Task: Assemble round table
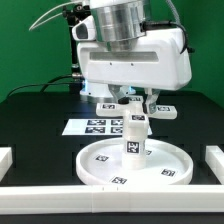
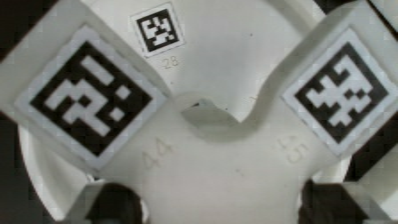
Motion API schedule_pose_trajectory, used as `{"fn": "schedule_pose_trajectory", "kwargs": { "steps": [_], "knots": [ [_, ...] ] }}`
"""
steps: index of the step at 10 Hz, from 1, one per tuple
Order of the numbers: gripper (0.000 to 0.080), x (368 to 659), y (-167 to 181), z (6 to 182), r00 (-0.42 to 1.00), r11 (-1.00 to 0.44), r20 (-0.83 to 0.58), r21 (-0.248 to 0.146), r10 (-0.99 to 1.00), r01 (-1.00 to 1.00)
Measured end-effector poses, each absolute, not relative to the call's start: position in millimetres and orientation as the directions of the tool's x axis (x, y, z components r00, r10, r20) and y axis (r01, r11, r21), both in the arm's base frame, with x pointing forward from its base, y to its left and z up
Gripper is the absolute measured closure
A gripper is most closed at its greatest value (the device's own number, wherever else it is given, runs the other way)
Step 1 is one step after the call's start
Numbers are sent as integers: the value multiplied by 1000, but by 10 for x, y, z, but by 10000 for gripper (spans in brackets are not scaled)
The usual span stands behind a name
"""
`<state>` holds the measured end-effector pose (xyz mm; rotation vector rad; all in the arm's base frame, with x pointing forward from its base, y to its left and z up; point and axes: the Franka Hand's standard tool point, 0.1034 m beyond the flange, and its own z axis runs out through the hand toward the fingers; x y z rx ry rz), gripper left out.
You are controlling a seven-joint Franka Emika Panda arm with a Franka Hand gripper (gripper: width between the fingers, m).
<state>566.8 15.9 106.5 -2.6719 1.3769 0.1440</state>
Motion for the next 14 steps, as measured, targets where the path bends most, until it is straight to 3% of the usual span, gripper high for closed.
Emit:
{"fn": "schedule_pose_trajectory", "kwargs": {
  "steps": [3, 7, 9, 10, 14],
  "knots": [
    [361, 5718, 138, 1040, 331, -318, -156, -104, -931, -942],
    [361, 5766, 220, 1064, 122, -109, -178, -82, -976, -991],
    [361, 5764, 226, 1059, 123, -110, -178, -81, -976, -991],
    [208, 5762, 224, 1068, 138, -126, -180, -81, -974, -989],
    [150, 5804, 234, 1308, 197, -181, -200, -96, -960, -979]
  ]
}}
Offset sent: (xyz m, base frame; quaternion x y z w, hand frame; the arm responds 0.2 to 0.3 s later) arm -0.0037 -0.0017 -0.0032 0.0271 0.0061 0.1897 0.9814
